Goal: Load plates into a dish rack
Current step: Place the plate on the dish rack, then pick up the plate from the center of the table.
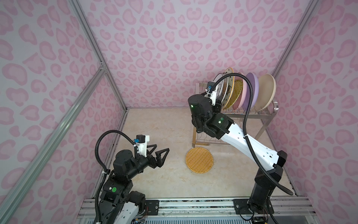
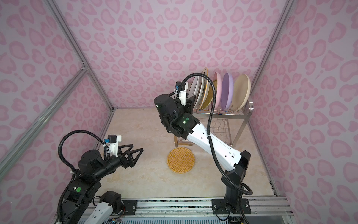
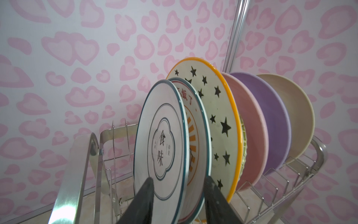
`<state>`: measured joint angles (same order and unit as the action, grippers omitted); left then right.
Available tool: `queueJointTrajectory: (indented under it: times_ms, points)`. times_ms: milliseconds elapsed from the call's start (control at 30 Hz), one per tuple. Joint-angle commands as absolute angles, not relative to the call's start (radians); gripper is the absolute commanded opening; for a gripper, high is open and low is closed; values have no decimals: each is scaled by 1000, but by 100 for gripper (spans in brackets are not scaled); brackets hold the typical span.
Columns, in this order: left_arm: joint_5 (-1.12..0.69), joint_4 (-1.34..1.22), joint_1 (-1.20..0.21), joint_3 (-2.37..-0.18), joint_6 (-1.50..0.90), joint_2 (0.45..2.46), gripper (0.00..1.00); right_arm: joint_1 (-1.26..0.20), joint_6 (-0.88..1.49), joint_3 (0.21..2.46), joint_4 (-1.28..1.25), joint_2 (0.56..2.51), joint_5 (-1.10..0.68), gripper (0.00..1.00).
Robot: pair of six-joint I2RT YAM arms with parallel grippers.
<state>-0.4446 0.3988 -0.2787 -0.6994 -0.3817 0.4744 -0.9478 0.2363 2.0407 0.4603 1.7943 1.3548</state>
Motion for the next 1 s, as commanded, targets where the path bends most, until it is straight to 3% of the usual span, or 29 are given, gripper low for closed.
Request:
queueJointTrajectory:
  times_ms: [0, 200, 233, 300, 400, 767, 967]
  points:
    - [-435, 392, -278, -698, -378, 482, 97, -970, 138, 1992, 309, 1768, 1387, 42]
    - [-412, 411, -278, -706, -405, 511, 97, -1034, -122, 1801, -36, 1653, 1376, 44]
    - [-412, 410, -278, -707, -406, 516, 97, -1045, -137, 1783, -47, 1636, 1363, 55]
    - [-408, 411, -278, -712, -416, 527, 97, -1062, -128, 1771, 0, 1605, 1337, 61]
    - [-414, 410, -278, -722, -447, 550, 97, -1069, -6, 1756, 181, 1544, 1263, 98]
    - [-535, 377, -285, -635, -573, 675, 97, -1007, 236, 1382, 449, 1113, 855, 98]
    - [-438, 302, -421, -589, -626, 792, 97, -967, 313, 1129, 476, 871, 660, 98]
